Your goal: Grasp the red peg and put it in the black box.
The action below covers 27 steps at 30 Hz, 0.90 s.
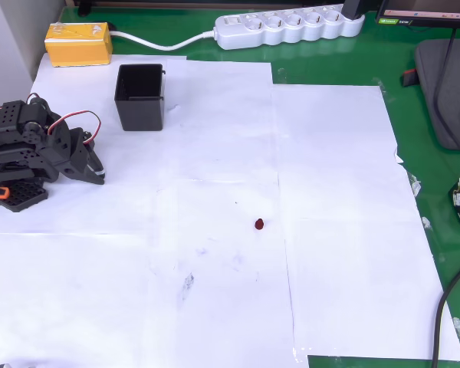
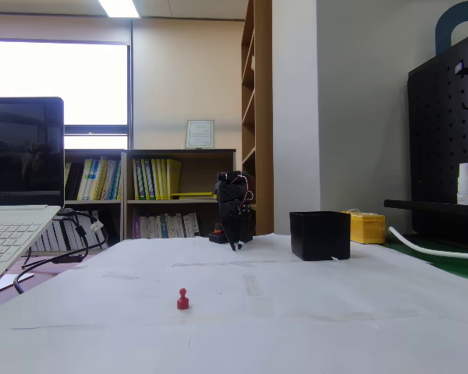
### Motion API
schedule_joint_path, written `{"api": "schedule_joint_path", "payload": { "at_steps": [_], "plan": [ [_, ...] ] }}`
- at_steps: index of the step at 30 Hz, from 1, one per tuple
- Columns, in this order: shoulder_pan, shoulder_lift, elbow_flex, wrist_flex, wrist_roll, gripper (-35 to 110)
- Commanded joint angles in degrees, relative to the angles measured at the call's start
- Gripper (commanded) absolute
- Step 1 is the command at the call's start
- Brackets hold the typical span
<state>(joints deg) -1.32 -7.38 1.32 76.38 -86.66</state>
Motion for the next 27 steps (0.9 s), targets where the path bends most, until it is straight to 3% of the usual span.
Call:
{"api": "schedule_joint_path", "payload": {
  "at_steps": [1, 3, 13, 17, 23, 27],
  "plan": [
    [-3.3, -6.2, -4.8, 4.2, 4.9, 2],
    [-5.4, -6.2, -4.8, 4.5, -3.1, 1],
    [-4.0, -4.5, -4.8, 3.1, -2.8, 0],
    [-1.9, 7.4, -4.8, -17.0, 0.7, 0],
    [1.2, 38.1, -4.3, -58.3, 1.1, 1],
    [2.8, 53.2, -4.0, -78.8, -1.1, 1]
  ]
}}
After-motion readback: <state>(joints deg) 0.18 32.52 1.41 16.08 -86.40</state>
